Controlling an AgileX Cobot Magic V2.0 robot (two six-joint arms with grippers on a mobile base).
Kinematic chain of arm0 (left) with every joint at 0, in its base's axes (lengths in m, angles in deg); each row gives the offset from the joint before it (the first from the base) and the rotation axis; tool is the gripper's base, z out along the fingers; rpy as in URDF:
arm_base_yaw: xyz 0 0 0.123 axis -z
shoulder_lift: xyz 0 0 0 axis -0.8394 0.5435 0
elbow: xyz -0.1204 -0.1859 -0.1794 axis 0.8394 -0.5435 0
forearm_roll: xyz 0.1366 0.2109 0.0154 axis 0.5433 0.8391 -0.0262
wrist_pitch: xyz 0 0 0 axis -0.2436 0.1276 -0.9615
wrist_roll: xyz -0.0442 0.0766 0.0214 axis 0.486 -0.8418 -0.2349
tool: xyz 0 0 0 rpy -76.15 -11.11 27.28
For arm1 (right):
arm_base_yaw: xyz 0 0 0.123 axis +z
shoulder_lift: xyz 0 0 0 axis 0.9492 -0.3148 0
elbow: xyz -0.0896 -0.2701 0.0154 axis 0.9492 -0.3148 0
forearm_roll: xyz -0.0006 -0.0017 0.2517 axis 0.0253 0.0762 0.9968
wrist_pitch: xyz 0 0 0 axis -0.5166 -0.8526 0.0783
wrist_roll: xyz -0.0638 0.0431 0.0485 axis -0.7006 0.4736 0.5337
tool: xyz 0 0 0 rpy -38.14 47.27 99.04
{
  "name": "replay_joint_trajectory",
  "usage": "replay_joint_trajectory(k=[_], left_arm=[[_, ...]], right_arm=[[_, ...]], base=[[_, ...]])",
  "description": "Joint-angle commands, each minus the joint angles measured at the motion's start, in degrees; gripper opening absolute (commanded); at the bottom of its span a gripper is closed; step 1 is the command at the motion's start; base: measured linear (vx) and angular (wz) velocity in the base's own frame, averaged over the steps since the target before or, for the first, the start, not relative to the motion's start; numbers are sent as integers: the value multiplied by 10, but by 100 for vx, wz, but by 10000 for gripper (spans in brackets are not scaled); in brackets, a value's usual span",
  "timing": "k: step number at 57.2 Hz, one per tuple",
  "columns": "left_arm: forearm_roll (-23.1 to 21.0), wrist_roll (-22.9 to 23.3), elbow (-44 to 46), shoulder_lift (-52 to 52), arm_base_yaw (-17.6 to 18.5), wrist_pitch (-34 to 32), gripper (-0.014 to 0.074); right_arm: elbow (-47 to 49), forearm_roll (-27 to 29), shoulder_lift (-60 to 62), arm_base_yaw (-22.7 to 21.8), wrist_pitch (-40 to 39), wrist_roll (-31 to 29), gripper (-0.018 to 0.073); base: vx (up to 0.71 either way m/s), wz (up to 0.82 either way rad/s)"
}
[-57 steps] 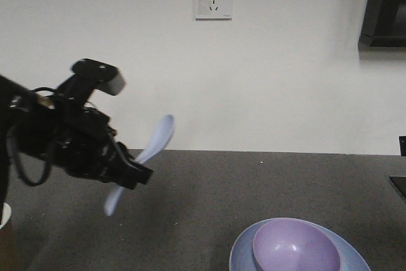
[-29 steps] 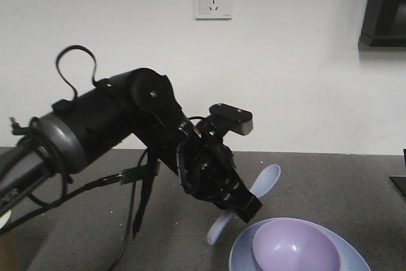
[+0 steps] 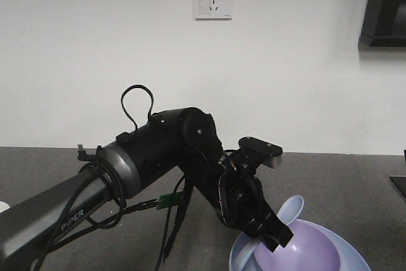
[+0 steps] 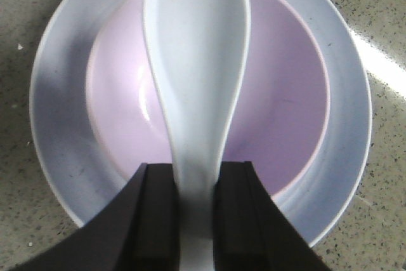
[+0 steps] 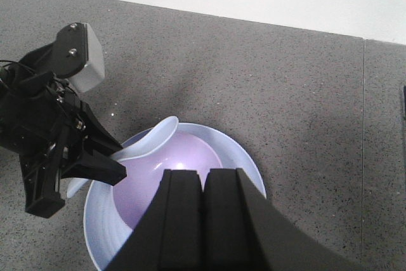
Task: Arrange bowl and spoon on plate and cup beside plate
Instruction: 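Move the left gripper over the bowl and drop the spoon inside, then raise the left gripper away from the bowl toward the cup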
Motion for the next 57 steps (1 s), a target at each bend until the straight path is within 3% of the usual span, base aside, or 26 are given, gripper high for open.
replay_joint_trajectory(k=[1, 17, 29, 41, 47, 52, 57], left_arm=[[-23, 3, 20, -38, 4, -27, 185], [-27, 3, 20, -38, 4, -20, 452], [-10, -8, 20, -52, 4, -4, 507], [138, 5, 20, -118, 3, 27, 507], [230, 44, 19, -162, -1, 27, 507], [272, 68, 18, -197, -14, 27, 507], [284, 81, 0, -236, -38, 27, 507]], right_arm=[[19, 4, 7, -1, -38, -6, -11], [19, 5, 7, -1, -38, -5, -11], [19, 6, 7, -1, -38, -5, -11], [19, 6, 7, -1, -38, -5, -11], [19, 6, 7, -1, -41, -5, -11], [19, 6, 7, -1, -41, -5, -11], [19, 6, 7, -1, -41, -5, -11]], base=[[0, 0], [0, 0], [0, 0], [0, 0], [0, 0], [0, 0], [0, 0]])
